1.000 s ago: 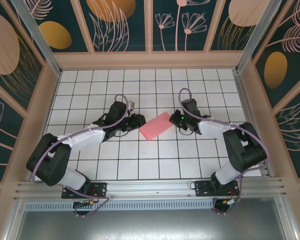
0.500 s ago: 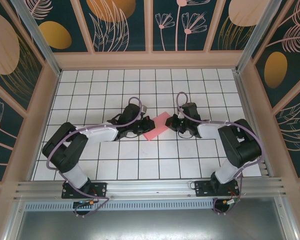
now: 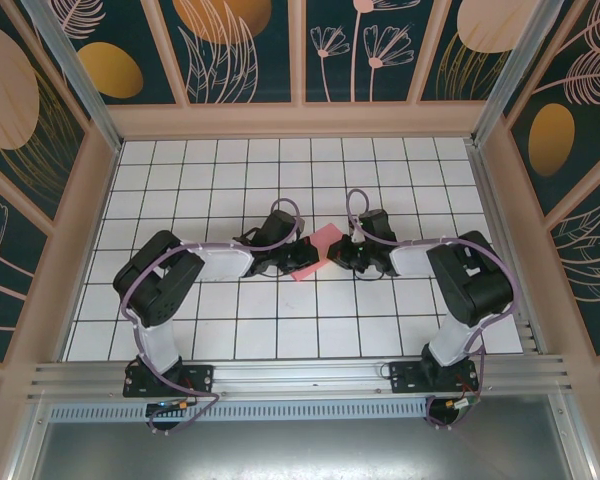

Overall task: Fold a paper plane with a square sheet of paper (pick it up from the middle)
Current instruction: First fold in half a square sheet of paper at the center of the table.

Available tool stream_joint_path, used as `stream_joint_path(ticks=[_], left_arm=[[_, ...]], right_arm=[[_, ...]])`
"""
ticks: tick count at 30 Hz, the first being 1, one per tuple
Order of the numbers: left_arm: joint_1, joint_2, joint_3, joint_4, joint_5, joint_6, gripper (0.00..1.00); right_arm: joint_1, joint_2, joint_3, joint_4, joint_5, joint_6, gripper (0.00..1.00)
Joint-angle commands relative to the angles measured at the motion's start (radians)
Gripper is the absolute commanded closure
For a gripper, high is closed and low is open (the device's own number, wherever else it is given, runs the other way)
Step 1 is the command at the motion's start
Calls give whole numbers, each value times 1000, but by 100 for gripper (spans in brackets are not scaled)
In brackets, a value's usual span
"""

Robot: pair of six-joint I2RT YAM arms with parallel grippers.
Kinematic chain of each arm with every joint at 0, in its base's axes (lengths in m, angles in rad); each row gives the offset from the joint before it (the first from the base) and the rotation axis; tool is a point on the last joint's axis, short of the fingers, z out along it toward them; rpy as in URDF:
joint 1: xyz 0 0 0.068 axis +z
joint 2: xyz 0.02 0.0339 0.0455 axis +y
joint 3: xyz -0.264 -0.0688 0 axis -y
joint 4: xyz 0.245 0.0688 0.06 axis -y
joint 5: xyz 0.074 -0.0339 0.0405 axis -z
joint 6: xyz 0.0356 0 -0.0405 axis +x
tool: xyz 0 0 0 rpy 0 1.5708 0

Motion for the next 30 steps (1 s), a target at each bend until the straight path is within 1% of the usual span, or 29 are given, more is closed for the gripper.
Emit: stream_joint_path(ticks=[1, 10, 16, 30], left_arm=[[-5, 27, 29, 3, 4, -10, 100], [-6, 44, 35, -5, 9, -9, 100], [-8, 46, 34, 6, 36, -5, 100], [-17, 80, 32, -10, 36, 2, 100]], right_arm=[[7, 20, 28, 25, -35, -34, 100], [13, 38, 50, 9, -29, -46, 100], [15, 43, 52, -14, -18, -59, 100], [16, 66, 58, -31, -20, -73, 100]])
